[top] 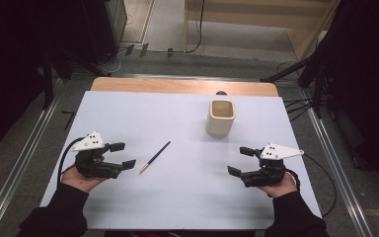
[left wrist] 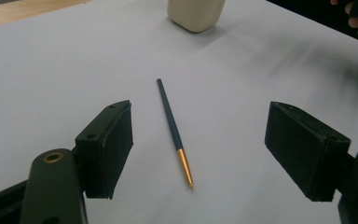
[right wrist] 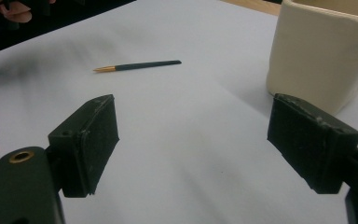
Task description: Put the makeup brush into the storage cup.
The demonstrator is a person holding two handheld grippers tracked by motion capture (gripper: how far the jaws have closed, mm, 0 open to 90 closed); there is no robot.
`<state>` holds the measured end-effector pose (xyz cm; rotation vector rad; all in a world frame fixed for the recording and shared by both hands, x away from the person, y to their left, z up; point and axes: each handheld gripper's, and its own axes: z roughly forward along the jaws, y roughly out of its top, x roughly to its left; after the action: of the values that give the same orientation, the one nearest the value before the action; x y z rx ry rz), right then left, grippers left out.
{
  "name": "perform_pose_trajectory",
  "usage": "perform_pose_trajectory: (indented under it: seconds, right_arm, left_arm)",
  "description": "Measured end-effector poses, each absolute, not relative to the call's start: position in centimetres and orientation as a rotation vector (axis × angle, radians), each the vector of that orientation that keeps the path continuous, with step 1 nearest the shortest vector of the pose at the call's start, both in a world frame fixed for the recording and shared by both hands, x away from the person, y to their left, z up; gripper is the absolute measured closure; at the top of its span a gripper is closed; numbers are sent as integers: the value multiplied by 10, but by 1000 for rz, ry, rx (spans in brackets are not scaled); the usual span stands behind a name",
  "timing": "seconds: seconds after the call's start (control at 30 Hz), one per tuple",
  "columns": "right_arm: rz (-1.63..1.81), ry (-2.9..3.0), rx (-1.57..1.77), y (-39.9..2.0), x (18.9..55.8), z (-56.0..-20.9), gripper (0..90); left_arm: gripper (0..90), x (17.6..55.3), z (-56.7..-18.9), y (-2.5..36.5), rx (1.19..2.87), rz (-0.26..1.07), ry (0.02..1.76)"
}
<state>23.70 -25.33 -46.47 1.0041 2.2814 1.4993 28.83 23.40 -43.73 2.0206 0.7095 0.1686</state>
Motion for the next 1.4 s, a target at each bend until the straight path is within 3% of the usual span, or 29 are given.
perform_pose_trajectory:
  seconds: [1.4]
  right_arm:
    - [1503, 2277, 1016, -254, 237, -465, 172]
  left_arm:
    - [239, 288, -437, 237, 1985, 163, 715]
